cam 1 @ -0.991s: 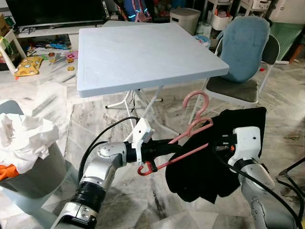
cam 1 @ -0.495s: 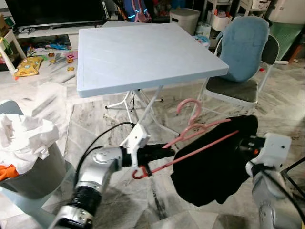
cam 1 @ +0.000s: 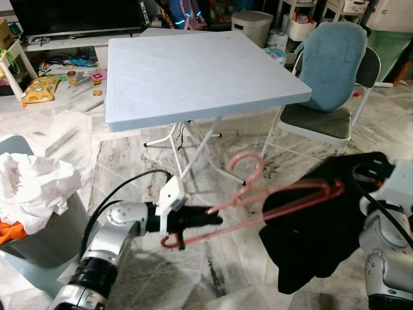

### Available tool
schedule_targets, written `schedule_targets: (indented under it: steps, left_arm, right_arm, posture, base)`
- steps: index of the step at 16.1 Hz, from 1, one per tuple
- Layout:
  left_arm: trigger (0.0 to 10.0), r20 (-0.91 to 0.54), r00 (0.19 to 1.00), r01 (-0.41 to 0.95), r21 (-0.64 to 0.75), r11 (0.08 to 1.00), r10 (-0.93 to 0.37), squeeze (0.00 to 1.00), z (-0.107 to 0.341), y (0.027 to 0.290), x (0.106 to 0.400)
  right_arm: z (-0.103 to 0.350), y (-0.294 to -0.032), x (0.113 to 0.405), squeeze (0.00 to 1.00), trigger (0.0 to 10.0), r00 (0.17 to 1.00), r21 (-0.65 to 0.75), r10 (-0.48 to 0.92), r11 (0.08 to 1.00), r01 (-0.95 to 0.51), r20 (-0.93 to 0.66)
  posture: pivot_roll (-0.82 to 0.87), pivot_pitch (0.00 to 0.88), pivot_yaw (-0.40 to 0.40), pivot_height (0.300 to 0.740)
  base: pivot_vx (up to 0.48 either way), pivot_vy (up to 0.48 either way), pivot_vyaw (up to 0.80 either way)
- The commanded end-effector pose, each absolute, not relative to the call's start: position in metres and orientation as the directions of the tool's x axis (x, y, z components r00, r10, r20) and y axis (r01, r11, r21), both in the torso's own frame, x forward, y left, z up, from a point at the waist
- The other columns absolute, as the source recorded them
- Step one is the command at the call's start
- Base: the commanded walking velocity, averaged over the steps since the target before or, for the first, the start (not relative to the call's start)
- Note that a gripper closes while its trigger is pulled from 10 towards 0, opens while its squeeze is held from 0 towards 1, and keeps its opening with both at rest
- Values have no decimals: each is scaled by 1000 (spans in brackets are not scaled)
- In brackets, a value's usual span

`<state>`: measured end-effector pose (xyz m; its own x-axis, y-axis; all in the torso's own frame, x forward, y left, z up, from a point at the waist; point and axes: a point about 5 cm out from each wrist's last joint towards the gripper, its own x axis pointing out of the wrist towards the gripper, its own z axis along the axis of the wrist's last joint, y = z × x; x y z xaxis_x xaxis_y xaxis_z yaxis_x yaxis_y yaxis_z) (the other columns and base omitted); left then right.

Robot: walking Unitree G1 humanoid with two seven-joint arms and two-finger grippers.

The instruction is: Hang hanger

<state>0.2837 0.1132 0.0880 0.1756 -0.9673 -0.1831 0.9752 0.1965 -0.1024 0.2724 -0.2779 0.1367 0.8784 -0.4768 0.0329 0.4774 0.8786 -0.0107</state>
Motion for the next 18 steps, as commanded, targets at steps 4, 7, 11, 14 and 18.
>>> schedule_targets:
  steps: [4,7,11,14,18]
  left_arm:
    - [0,-119,303,952,-12,306,-946,0,102,115,292]
    - [0,-40,486,873,-7,487,-873,0,109,115,302]
    - [10000,-6,809,588,51,808,-588,0,111,116,329]
    - [10000,18,833,549,87,831,-553,0,119,105,333]
    - [10000,74,884,449,139,883,-462,0,127,102,339]
  right_arm:
    - [126,-294,263,0,0,805,-82,-593,803,591,-13]
    - [121,-294,258,0,0,803,-72,-595,803,592,-25]
    - [140,-243,260,0,0,953,18,-292,956,291,83]
    - [161,-219,268,0,0,970,15,-179,984,179,167]
    - [171,-207,274,0,0,968,29,-138,990,135,210]
  posture:
    - [32,0,-58,740]
    - [38,0,-61,740]
    - [18,0,-31,740]
    - [12,0,-11,740]
    - [15,0,1,740]
  base:
    - [0,0,0]
    - [0,0,0]
    - [0,0,0]
    - [0,0,0]
    - [0,0,0]
